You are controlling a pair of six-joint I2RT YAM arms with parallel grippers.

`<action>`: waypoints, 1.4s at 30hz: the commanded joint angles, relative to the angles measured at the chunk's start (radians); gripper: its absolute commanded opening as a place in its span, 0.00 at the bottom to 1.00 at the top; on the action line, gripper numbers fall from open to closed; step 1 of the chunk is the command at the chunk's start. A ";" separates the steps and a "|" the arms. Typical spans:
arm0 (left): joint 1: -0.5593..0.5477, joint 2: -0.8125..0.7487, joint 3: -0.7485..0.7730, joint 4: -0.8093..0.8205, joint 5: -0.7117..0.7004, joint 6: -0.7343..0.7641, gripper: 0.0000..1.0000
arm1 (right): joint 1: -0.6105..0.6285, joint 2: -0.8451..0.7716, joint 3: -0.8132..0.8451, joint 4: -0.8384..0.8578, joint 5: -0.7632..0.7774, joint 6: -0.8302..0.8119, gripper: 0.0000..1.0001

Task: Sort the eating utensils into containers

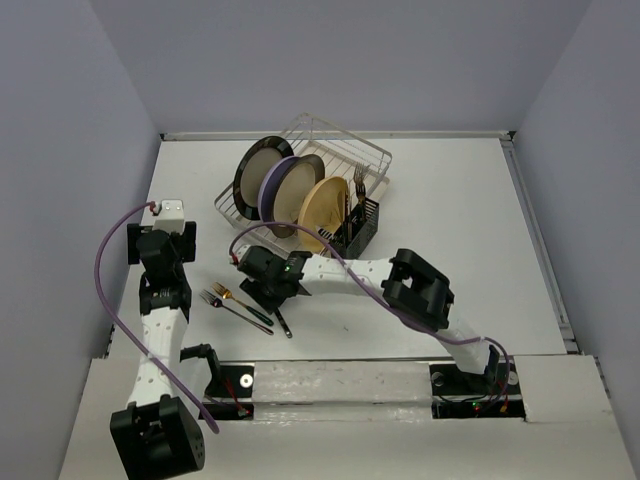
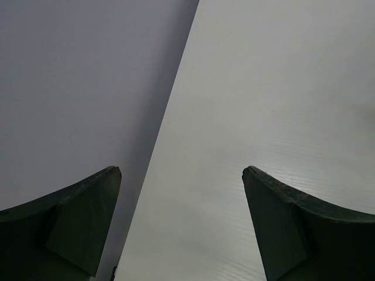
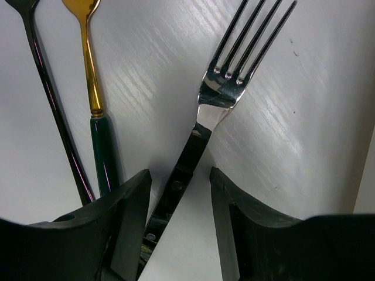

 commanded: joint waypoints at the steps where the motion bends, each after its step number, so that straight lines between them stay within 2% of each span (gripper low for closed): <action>1: 0.003 0.001 -0.010 0.037 0.013 0.009 0.99 | -0.004 0.014 0.045 -0.066 -0.014 -0.008 0.51; 3: 0.003 -0.005 -0.010 0.039 0.010 0.009 0.99 | -0.015 0.030 0.042 -0.070 -0.024 -0.007 0.39; 4: 0.003 -0.014 -0.012 0.037 0.011 0.009 0.99 | -0.026 0.042 0.028 -0.070 -0.026 0.001 0.28; 6: 0.003 -0.022 -0.015 0.037 0.017 0.009 0.99 | -0.035 0.050 0.010 -0.070 -0.014 0.018 0.15; 8: 0.003 -0.024 -0.017 0.037 0.020 0.009 0.99 | -0.035 0.043 0.008 -0.070 0.026 0.019 0.12; 10: 0.003 -0.021 -0.015 0.037 0.023 0.009 0.99 | -0.035 0.024 0.020 -0.072 0.040 0.010 0.01; 11: 0.001 -0.017 -0.015 0.036 0.023 0.010 0.99 | -0.035 0.016 0.026 -0.071 0.049 -0.002 0.00; 16: 0.003 -0.017 -0.018 0.036 0.023 0.010 0.99 | -0.010 -0.087 0.028 -0.017 0.025 -0.120 0.00; 19: 0.001 -0.019 -0.017 0.039 0.022 0.009 0.99 | 0.003 -0.284 -0.087 0.159 -0.023 -0.185 0.00; 20: 0.003 -0.017 -0.014 0.042 0.019 0.007 0.99 | 0.003 -0.353 -0.136 0.234 -0.035 -0.192 0.00; 21: 0.003 -0.017 -0.014 0.045 0.011 0.007 0.99 | 0.003 -0.498 -0.252 0.400 -0.052 -0.229 0.00; 23: 0.003 -0.014 -0.012 0.049 0.004 0.005 0.99 | 0.003 -0.638 -0.361 0.576 -0.061 -0.302 0.00; 24: 0.003 -0.013 -0.010 0.051 0.002 0.007 0.99 | 0.003 -0.701 -0.410 0.726 -0.032 -0.326 0.00; 25: 0.003 -0.010 -0.012 0.051 0.003 0.005 0.99 | 0.003 -0.810 -0.496 0.794 -0.020 -0.358 0.00; 27: 0.003 -0.005 -0.012 0.054 0.011 0.004 0.99 | -0.020 -0.895 -0.565 0.993 0.069 -0.435 0.00; 31: 0.003 0.006 -0.023 0.066 0.011 0.007 0.99 | -0.182 -1.056 -0.727 1.222 0.075 -0.426 0.00; 32: 0.003 0.006 -0.032 0.071 0.011 0.010 0.99 | -0.282 -1.097 -0.807 1.276 0.056 -0.410 0.00; 33: 0.003 0.007 -0.040 0.083 0.013 0.012 0.99 | -0.332 -1.108 -0.843 1.374 0.021 -0.403 0.00; 35: 0.003 0.007 -0.052 0.095 0.026 0.013 0.99 | -0.442 -1.101 -0.892 1.414 -0.009 -0.387 0.00; 39: 0.003 0.016 -0.053 0.124 0.019 0.018 0.99 | -0.492 -1.035 -0.929 1.475 -0.111 -0.407 0.00; 42: 0.001 0.012 -0.060 0.204 0.036 0.001 0.99 | -0.533 -0.995 -0.952 1.503 -0.127 -0.380 0.00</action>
